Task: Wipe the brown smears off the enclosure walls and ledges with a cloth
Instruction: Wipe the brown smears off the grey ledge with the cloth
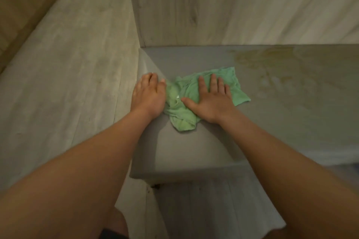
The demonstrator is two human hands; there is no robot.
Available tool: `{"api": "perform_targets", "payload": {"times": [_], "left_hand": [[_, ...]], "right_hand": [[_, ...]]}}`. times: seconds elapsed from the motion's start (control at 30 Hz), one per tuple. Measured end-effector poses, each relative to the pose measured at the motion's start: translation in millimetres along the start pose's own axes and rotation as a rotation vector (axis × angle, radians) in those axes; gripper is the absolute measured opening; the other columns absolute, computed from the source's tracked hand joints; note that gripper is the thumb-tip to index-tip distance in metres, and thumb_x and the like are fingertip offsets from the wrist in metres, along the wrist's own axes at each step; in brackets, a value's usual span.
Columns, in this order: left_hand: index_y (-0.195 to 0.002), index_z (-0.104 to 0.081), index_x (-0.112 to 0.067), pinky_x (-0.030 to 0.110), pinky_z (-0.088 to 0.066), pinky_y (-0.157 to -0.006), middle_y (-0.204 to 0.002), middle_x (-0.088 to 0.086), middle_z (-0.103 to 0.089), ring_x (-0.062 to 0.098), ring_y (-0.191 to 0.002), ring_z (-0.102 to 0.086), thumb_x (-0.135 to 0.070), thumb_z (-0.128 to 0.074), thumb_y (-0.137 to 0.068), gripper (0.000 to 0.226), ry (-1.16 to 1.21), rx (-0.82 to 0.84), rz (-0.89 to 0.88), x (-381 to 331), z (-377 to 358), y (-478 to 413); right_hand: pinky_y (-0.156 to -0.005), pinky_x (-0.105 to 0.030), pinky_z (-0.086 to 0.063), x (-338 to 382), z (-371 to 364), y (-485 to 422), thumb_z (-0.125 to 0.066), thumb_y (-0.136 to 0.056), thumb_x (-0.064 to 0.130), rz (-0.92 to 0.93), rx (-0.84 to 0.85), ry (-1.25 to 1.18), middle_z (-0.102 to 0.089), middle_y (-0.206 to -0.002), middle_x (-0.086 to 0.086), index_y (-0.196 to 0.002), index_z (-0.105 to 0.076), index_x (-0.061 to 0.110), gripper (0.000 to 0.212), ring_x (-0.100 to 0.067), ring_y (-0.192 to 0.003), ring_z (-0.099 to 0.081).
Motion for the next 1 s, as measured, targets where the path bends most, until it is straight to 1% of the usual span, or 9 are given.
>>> {"api": "perform_targets", "payload": {"times": [0.23, 0.33, 0.43, 0.57, 0.63, 0.7, 0.83, 0.93, 1.0], "left_hand": [[-0.163, -0.022, -0.007, 0.044, -0.006, -0.129, -0.172, 0.012, -0.014, 0.028, -0.159, -0.009, -0.045, -0.019, -0.111, 0.065, -0.177, 0.063, -0.026, 0.3, -3.4, 7.5], [-0.163, -0.020, -0.005, 0.045, -0.008, -0.129, -0.171, 0.014, -0.015, 0.029, -0.159, -0.010, -0.045, -0.021, -0.110, 0.067, -0.247, 0.025, -0.036, -4.7, -3.6, 12.2], [-0.163, -0.018, -0.005, 0.044, -0.007, -0.129, -0.172, 0.013, -0.012, 0.028, -0.159, -0.008, -0.045, -0.021, -0.109, 0.068, -0.273, 0.040, -0.033, -8.1, -4.4, 15.4], [-0.163, -0.018, -0.005, 0.045, -0.008, -0.129, -0.172, 0.013, -0.012, 0.028, -0.159, -0.008, -0.046, -0.022, -0.108, 0.069, -0.315, 0.016, -0.029, -6.0, -8.2, 14.8], [-0.163, -0.019, -0.005, 0.045, -0.009, -0.128, -0.172, 0.012, -0.014, 0.028, -0.159, -0.009, -0.046, -0.024, -0.107, 0.069, -0.311, -0.001, -0.051, -5.3, -10.4, 13.3], [-0.163, -0.019, -0.006, 0.045, -0.009, -0.128, -0.172, 0.012, -0.014, 0.028, -0.159, -0.009, -0.046, -0.024, -0.107, 0.069, -0.302, -0.011, -0.052, -4.2, -9.0, 13.2], [-0.164, -0.016, -0.006, 0.045, -0.007, -0.129, -0.172, 0.012, -0.011, 0.027, -0.159, -0.007, -0.046, -0.025, -0.107, 0.070, -0.311, -0.017, -0.048, -1.9, -11.8, 10.8], [-0.164, -0.014, -0.007, 0.042, -0.005, -0.129, -0.173, 0.011, -0.008, 0.026, -0.160, -0.003, -0.047, -0.026, -0.107, 0.071, -0.268, 0.017, -0.047, -1.0, -14.1, 7.9], [-0.164, -0.017, -0.007, 0.039, -0.003, -0.128, -0.173, 0.011, -0.009, 0.026, -0.159, -0.004, -0.045, -0.029, -0.109, 0.068, -0.156, 0.063, -0.035, 0.2, -10.2, 2.8]], "right_hand": [[-0.128, -0.044, 0.008, -30.7, -6.6, 112.2, -0.033, -0.091, 0.081, 0.263, 0.110, 0.109, 0.017, -0.171, -0.014, -0.165, 0.007, 0.025, 0.101, -0.029, -0.158, 0.015], [-0.128, -0.046, 0.006, -9.9, -8.9, 119.3, -0.031, -0.098, 0.072, -0.017, 0.001, -0.064, 0.008, -0.171, -0.021, -0.165, -0.002, 0.011, 0.095, -0.035, -0.159, 0.008], [-0.127, -0.051, 0.010, 18.4, -27.7, 112.5, -0.023, -0.100, 0.069, -0.284, -0.122, -0.207, 0.010, -0.169, -0.027, -0.164, 0.002, 0.004, 0.095, -0.039, -0.157, 0.012], [-0.129, -0.048, 0.004, -8.0, -35.6, 112.8, -0.023, -0.096, 0.075, -0.013, -0.171, -0.076, -0.001, -0.172, -0.020, -0.166, -0.008, 0.014, 0.094, -0.034, -0.159, 0.003], [-0.129, -0.048, -0.007, -49.7, -30.3, 120.5, -0.027, -0.095, 0.075, 0.190, -0.198, 0.000, -0.013, -0.172, -0.012, -0.165, -0.020, 0.025, 0.086, -0.030, -0.160, -0.009], [-0.127, -0.049, -0.018, -100.1, -22.8, 122.9, -0.030, -0.097, 0.073, 0.256, -0.217, 0.083, -0.023, -0.171, -0.008, -0.163, -0.030, 0.030, 0.079, -0.029, -0.158, -0.019], [-0.129, -0.047, -0.005, -139.3, -6.8, 110.7, -0.016, -0.092, 0.077, -0.047, -0.140, 0.075, -0.008, -0.173, -0.007, -0.165, -0.016, 0.032, 0.086, -0.027, -0.160, -0.003], [-0.129, -0.048, 0.002, -90.1, -13.1, 96.1, -0.015, -0.091, 0.073, -0.230, -0.165, 0.008, -0.001, -0.172, -0.019, -0.166, -0.009, 0.020, 0.092, -0.035, -0.159, 0.002], [-0.128, -0.050, 0.005, -43.3, -19.9, 85.5, -0.021, -0.095, 0.071, -0.226, -0.155, -0.023, 0.002, -0.171, -0.023, -0.166, -0.006, 0.014, 0.091, -0.038, -0.158, 0.006]]}}
Point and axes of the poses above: each hand's wrist, its own y-axis away from the middle knuckle, its own z-axis out of the back of the hand, x = y × z, the point moved 3 cm from there along -y, towards the middle knuckle
